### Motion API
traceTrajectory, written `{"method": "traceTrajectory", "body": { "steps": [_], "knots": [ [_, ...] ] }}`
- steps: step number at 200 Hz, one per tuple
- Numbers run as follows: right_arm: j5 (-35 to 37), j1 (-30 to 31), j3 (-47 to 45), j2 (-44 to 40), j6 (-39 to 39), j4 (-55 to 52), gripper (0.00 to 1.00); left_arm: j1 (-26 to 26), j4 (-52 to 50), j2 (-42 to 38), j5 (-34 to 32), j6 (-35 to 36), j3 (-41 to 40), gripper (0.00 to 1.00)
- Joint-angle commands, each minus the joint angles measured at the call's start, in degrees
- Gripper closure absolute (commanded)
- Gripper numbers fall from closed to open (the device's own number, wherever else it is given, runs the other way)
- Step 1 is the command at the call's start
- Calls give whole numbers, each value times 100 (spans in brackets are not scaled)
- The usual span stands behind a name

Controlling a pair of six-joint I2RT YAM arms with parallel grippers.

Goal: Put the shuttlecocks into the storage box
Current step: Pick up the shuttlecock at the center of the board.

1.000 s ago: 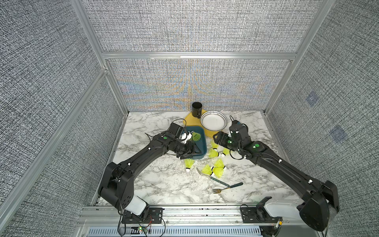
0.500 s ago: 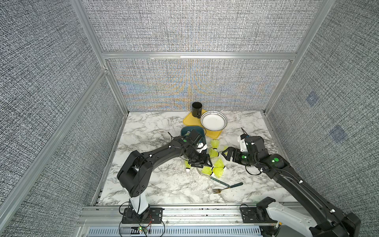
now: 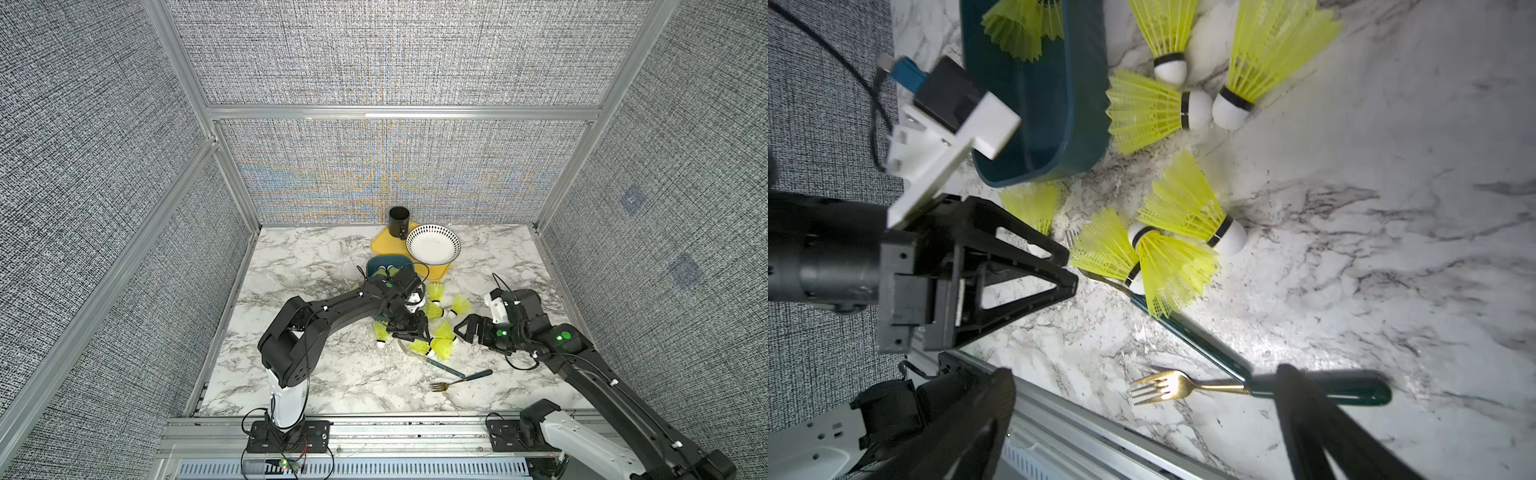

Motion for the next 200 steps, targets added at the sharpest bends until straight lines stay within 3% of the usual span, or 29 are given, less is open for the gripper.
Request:
{"method": "traceTrajectory", "body": {
  "steps": [1,38,94,169,200],
  "knots": [
    [-228,-20,-15,-76,-28,-120,2,-2,-140,-140,-210,144,53,45],
    [-266,-90,-15,-96,-61,-135,2,-9,-371,-278,-448,296,120,42],
    [-434,-122,-33,-97,-96,-93,2,-11,-598,251,-318,608,532,43],
    [-517,-125,-3,-28,-86,-85,2,-4,-651,639,-167,837,730,52],
    [-526,-138,15,18,-104,-63,2,-11,-640,804,-75,862,757,62]
  ]
}}
